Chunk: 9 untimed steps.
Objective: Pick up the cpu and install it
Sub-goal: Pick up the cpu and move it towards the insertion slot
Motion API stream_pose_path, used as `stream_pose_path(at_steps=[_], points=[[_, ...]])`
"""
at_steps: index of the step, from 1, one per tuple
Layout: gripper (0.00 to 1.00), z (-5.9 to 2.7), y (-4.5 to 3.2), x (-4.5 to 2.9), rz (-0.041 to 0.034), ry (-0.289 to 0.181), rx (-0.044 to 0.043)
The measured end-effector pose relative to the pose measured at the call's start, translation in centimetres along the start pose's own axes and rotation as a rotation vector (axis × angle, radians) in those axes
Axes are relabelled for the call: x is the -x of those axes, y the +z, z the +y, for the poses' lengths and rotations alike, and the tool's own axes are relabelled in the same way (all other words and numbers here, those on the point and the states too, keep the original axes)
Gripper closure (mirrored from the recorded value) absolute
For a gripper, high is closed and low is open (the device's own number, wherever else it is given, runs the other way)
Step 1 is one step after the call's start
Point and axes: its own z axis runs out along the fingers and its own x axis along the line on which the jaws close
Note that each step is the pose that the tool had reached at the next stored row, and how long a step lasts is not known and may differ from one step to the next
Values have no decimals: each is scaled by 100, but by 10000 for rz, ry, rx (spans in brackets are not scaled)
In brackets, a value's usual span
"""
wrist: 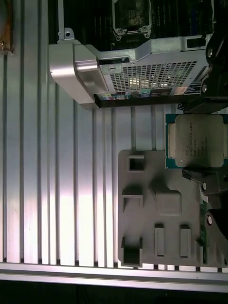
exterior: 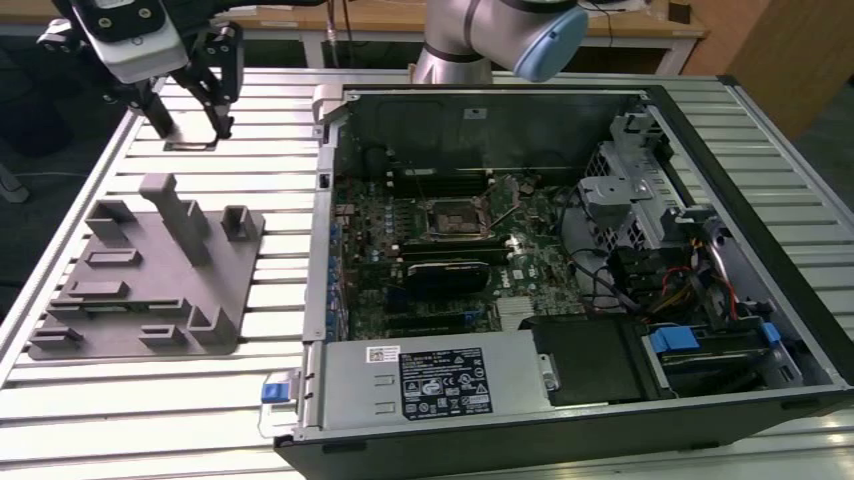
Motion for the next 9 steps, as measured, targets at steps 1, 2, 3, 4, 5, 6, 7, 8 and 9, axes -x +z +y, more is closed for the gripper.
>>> stream_pose_path(at_steps=[1,2,3,4,5,6,7,8,9], points=[[46,1,0,20,0,0,0],[46,2,2,39,-1,0,0],[46,4,2,58,0,0,0],[46,5,2,78,0,0,-1],[46,6,3,98,1,0,-1],[46,7,4,118,0,-1,0],[46,8,4,140,1,0,-1],[46,9,5,160,1,0,-1],[46,11,6,180,0,0,0]])
